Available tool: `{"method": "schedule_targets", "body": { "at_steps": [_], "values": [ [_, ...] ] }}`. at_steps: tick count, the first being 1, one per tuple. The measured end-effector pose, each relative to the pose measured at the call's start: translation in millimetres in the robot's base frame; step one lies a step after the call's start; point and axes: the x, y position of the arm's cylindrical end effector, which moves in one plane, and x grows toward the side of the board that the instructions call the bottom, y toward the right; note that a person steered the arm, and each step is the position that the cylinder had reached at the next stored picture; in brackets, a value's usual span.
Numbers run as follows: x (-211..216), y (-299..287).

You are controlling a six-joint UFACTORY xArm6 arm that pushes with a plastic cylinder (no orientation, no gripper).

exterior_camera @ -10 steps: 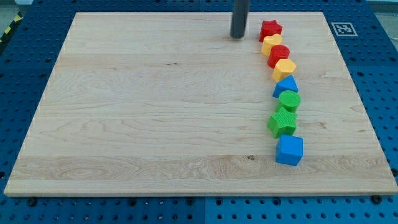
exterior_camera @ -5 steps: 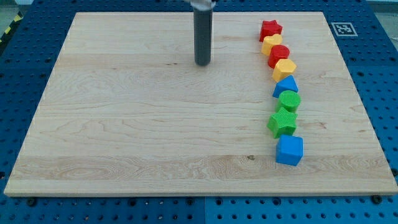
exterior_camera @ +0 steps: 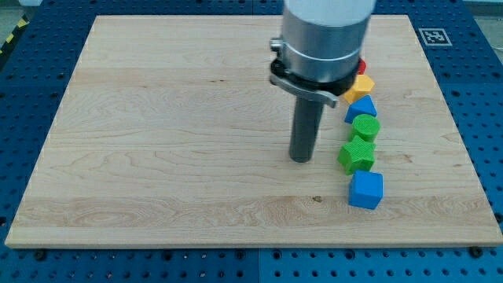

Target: Move green star to the bottom of the green circle

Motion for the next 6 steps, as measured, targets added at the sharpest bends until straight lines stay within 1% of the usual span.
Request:
{"method": "schedule_targets", "body": {
  "at_steps": [3, 6],
  "values": [
    [0, 26],
    [3, 38]
  ]
}}
